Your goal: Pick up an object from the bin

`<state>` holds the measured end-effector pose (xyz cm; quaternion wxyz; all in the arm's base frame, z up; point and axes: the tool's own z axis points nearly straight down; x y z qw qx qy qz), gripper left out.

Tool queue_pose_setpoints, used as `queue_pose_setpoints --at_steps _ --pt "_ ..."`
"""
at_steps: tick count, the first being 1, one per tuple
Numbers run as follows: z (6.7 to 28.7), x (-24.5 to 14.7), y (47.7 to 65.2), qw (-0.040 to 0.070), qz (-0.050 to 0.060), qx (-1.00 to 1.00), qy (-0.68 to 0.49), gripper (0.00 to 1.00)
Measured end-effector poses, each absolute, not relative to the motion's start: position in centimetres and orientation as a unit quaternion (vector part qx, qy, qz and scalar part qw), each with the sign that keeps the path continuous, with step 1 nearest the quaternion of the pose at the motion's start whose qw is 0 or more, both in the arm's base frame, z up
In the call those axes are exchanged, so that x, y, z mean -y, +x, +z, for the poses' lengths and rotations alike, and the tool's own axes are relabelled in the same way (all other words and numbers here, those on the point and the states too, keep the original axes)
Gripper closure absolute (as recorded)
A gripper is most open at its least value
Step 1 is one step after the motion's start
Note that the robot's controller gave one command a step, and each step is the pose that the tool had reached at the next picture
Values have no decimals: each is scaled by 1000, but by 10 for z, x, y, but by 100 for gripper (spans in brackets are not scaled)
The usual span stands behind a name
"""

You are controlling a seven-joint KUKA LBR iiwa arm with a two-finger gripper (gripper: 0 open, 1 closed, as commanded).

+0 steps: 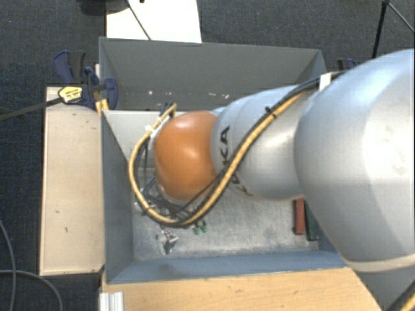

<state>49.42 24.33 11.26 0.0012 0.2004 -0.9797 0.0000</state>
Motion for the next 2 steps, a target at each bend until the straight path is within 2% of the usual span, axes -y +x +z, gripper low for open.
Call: queue_pose_setpoints --at_steps 1,2 --pt "85 -197 503 -1 -1 985 174 0" --pt "129 -155 557 2 0 989 147 0"
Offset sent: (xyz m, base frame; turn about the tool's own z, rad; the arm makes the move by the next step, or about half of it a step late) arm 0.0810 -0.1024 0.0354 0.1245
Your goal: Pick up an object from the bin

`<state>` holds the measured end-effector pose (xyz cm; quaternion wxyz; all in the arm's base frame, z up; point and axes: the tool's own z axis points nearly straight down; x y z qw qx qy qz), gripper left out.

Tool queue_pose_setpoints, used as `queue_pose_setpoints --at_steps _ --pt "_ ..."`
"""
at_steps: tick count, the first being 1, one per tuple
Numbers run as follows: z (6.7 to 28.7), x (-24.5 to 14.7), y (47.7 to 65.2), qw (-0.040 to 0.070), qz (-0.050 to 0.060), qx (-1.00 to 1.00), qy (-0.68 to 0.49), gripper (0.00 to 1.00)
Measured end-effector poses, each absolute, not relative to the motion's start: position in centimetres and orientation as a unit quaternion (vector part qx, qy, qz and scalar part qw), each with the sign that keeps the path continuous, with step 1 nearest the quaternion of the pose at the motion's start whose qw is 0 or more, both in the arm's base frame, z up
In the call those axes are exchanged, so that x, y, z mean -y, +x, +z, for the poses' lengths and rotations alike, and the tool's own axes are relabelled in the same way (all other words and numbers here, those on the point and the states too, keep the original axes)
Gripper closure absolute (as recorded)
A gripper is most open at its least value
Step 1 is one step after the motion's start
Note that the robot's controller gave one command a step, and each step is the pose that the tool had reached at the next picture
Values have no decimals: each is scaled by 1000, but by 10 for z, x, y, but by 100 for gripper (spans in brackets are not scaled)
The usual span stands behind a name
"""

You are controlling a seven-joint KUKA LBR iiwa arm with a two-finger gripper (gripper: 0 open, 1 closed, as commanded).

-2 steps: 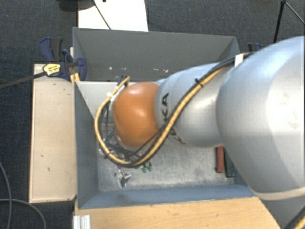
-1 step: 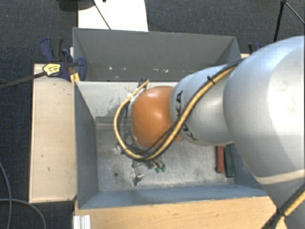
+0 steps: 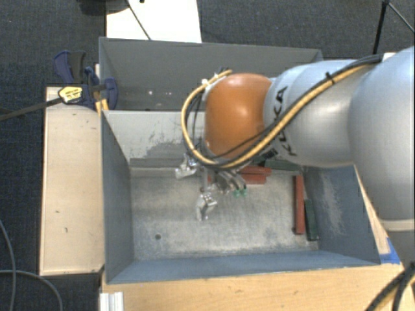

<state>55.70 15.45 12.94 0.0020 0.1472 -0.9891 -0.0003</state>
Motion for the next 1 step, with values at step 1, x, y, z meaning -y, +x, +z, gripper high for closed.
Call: queue_pose_setpoints --at_steps 1 --pt "184 -128 557 0 0 979 206 0"
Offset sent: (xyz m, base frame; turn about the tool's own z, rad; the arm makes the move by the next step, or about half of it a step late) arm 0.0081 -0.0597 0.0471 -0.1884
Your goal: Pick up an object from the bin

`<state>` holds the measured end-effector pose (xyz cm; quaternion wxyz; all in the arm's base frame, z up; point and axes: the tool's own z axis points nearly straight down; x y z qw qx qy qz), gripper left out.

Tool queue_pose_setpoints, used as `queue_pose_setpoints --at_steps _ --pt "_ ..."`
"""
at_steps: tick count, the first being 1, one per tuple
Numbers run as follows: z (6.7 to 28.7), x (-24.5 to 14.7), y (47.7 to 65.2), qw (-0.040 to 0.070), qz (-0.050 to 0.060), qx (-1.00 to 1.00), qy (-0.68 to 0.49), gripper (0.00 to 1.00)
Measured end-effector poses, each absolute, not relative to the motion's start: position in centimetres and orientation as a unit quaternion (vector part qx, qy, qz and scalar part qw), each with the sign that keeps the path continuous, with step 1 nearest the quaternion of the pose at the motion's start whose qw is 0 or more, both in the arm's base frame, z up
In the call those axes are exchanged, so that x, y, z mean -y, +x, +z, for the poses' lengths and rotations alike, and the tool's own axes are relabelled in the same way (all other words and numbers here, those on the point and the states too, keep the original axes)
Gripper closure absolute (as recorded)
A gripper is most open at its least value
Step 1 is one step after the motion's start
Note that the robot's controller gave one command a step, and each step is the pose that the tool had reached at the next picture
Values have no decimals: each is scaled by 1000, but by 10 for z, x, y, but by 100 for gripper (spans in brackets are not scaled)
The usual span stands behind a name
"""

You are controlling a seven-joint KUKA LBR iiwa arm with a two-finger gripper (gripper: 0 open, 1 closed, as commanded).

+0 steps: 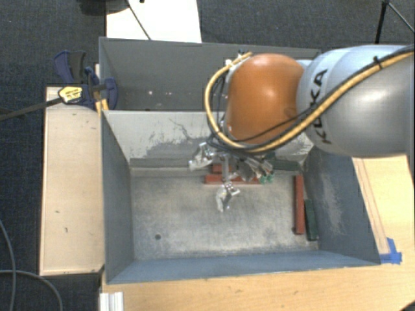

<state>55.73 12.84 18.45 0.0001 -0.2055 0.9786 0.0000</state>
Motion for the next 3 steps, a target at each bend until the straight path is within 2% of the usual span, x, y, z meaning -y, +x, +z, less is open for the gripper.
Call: queue_pose_setpoints --at_steps 1,2,3 --pt "190 -103 565 5 0 -971 -239 0" --pt "157 -46 568 2 1 -978 -208 0" --pt "132 -33 587 2 -1 -982 -189 0"
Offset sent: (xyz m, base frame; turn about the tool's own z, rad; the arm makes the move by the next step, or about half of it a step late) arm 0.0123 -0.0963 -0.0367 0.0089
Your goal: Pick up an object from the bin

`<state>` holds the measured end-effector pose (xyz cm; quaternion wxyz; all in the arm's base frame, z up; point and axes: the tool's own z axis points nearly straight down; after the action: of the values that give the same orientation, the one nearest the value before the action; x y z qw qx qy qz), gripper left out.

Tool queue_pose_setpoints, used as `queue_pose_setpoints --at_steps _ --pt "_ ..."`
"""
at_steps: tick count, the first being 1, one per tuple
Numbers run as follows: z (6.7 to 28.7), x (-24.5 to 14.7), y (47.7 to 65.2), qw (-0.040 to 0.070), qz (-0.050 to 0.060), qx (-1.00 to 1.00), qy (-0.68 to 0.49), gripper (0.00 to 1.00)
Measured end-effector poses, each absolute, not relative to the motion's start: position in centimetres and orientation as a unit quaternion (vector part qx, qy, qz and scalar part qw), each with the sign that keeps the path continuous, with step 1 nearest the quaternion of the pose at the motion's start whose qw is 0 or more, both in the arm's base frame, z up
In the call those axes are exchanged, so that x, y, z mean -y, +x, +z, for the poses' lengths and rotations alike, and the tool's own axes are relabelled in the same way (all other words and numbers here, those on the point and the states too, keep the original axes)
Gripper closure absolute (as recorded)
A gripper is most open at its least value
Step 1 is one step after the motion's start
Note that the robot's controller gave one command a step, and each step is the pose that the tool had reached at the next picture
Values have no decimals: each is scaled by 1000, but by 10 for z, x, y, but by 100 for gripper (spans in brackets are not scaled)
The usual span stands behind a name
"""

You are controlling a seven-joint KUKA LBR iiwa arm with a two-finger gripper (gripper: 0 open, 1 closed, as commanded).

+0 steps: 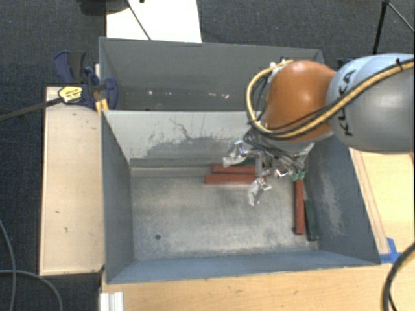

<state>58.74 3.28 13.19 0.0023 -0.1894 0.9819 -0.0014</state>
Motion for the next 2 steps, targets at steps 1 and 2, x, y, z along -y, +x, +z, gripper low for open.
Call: queue_pose_setpoints --at_steps 1,2 --pt "79 -67 596 6 3 -987 -160 100" --pt "79 -67 596 6 3 -987 -160 100"
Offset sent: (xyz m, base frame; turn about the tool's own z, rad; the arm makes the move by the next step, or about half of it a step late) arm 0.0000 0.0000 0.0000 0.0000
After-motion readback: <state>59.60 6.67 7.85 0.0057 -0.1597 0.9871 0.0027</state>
